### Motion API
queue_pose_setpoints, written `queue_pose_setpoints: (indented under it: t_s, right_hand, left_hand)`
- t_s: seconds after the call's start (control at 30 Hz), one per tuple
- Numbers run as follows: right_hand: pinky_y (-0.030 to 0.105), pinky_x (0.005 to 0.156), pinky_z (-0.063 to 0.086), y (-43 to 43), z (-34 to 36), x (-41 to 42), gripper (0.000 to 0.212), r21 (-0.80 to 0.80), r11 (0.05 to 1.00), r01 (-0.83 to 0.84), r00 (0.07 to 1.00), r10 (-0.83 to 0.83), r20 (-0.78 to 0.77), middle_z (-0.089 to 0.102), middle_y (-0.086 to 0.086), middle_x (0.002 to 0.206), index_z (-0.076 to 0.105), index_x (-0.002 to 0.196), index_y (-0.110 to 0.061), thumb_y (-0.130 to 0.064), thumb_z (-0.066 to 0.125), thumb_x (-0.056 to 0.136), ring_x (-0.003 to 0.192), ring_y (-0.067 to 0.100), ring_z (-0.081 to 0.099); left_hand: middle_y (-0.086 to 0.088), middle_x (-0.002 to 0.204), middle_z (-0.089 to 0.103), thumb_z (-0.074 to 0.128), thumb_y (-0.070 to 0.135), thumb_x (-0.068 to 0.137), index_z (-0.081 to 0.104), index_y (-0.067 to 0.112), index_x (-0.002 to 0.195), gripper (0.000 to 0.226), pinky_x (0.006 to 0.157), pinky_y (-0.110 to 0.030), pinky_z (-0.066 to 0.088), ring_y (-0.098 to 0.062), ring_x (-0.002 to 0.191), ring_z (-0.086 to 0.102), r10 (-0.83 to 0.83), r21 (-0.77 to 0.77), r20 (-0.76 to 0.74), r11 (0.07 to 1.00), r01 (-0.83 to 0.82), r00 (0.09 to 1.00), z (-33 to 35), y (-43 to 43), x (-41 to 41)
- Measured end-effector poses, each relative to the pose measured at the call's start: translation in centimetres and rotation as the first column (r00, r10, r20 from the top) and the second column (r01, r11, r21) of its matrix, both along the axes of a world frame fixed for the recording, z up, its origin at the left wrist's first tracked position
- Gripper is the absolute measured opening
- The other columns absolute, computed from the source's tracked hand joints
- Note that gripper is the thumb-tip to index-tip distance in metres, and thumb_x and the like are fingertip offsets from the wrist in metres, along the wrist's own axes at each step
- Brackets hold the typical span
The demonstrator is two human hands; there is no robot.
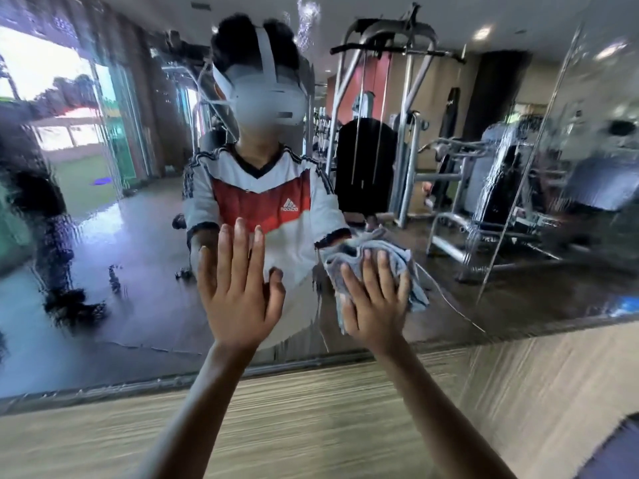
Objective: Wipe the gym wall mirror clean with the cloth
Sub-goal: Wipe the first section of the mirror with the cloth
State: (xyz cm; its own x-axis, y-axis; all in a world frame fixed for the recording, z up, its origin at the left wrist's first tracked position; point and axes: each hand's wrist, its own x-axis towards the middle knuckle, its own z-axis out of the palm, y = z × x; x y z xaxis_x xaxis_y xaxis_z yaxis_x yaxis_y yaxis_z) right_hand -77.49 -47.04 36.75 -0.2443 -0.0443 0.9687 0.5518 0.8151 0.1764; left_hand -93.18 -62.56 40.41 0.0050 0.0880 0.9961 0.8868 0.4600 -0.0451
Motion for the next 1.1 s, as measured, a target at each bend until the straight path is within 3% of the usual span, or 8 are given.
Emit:
queue_pose_setpoints:
  t_s: [0.1,0.23,0.33,0.4,0.6,0.7,0.83,1.1]
  right_hand:
    - [0.053,0.118,0.012,2.1,-2.3,2.4,0.050,-0.020,0.999,0.027,1.000,-0.026,0.014,0.010,-0.001,0.167,0.028,0.154,-0.033,-0.040,0.029,0.105,0.153,0.023,0.013]
    - [0.060,0.116,0.014,1.6,2.5,1.3,0.054,-0.347,0.938,0.000,0.933,-0.124,-0.336,0.019,0.012,0.163,0.017,0.159,-0.029,-0.039,0.025,0.106,0.151,0.032,0.019]
    - [0.061,0.117,0.010,-0.2,6.0,-0.9,0.055,-0.402,0.912,-0.081,0.884,-0.120,-0.452,0.028,0.018,0.160,0.026,0.155,-0.014,-0.036,0.030,0.104,0.149,0.035,0.022]
    - [0.060,0.118,0.009,-1.1,5.2,-1.7,0.053,-0.320,0.945,-0.068,0.920,-0.065,-0.386,0.024,0.013,0.160,0.029,0.153,-0.014,-0.036,0.029,0.105,0.151,0.030,0.018]
    - [0.055,0.119,0.012,1.9,-3.7,2.3,0.053,0.043,0.999,-0.012,0.996,0.009,0.084,0.017,0.000,0.166,0.027,0.156,-0.031,-0.039,0.031,0.104,0.153,0.024,0.016]
    - [0.059,0.113,0.021,3.3,-2.8,3.6,0.055,-0.126,0.991,0.037,0.992,-0.052,-0.116,0.012,0.003,0.167,0.021,0.158,-0.033,-0.039,0.029,0.104,0.153,0.026,0.013]
    - [0.063,0.115,0.015,0.4,2.5,0.3,0.055,-0.340,0.940,-0.015,0.927,-0.114,-0.357,0.024,0.017,0.160,0.023,0.157,-0.020,-0.037,0.025,0.105,0.149,0.037,0.022]
    - [0.053,0.120,0.011,0.9,-5.1,1.5,0.055,0.018,1.000,0.000,0.998,-0.001,0.064,0.013,-0.001,0.167,0.025,0.156,-0.034,-0.038,0.033,0.102,0.153,0.023,0.016]
  left_hand:
    - [-0.016,0.159,0.031,0.049,0.032,0.097,0.035,0.008,0.154,0.063,0.121,-0.052,0.018,-0.028,0.152,0.020,-0.003,-0.010,0.007,1.000,0.003,1.000,-0.5,-0.1,-0.1]
    - [-0.017,0.159,0.032,0.048,0.032,0.097,0.039,0.007,0.152,0.061,0.121,-0.053,0.019,-0.030,0.150,0.025,0.013,-0.001,0.010,1.000,-0.013,1.000,-0.5,0.2,0.0]
    - [-0.017,0.159,0.032,0.048,0.032,0.096,0.039,0.007,0.152,0.062,0.121,-0.052,0.019,-0.032,0.149,0.029,0.016,-0.004,0.007,1.000,-0.016,1.000,-0.8,0.3,-0.1]
    - [-0.016,0.159,0.032,0.048,0.032,0.096,0.039,0.007,0.152,0.062,0.120,-0.053,0.020,-0.032,0.149,0.029,0.019,-0.002,0.002,1.000,-0.019,1.000,-0.9,0.3,-0.2]
    - [-0.016,0.159,0.030,0.048,0.032,0.097,0.037,0.008,0.153,0.063,0.120,-0.053,0.021,-0.032,0.149,0.028,0.008,0.010,-0.010,1.000,-0.008,1.000,-1.0,0.3,-0.3]
    - [-0.016,0.159,0.031,0.050,0.032,0.095,0.037,0.008,0.153,0.064,0.120,-0.054,0.021,-0.031,0.150,0.026,0.007,0.011,-0.009,1.000,-0.006,1.000,-1.0,0.2,-0.2]
    - [-0.016,0.158,0.031,0.052,0.030,0.094,0.036,0.008,0.153,0.065,0.119,-0.055,0.023,-0.033,0.148,0.029,-0.014,0.006,-0.015,1.000,0.014,1.000,-1.1,0.2,-0.2]
    - [-0.017,0.157,0.034,0.053,0.031,0.093,0.038,0.008,0.152,0.065,0.118,-0.054,0.023,-0.031,0.149,0.028,-0.009,-0.006,-0.011,1.000,0.009,1.000,-1.2,0.0,-0.3]
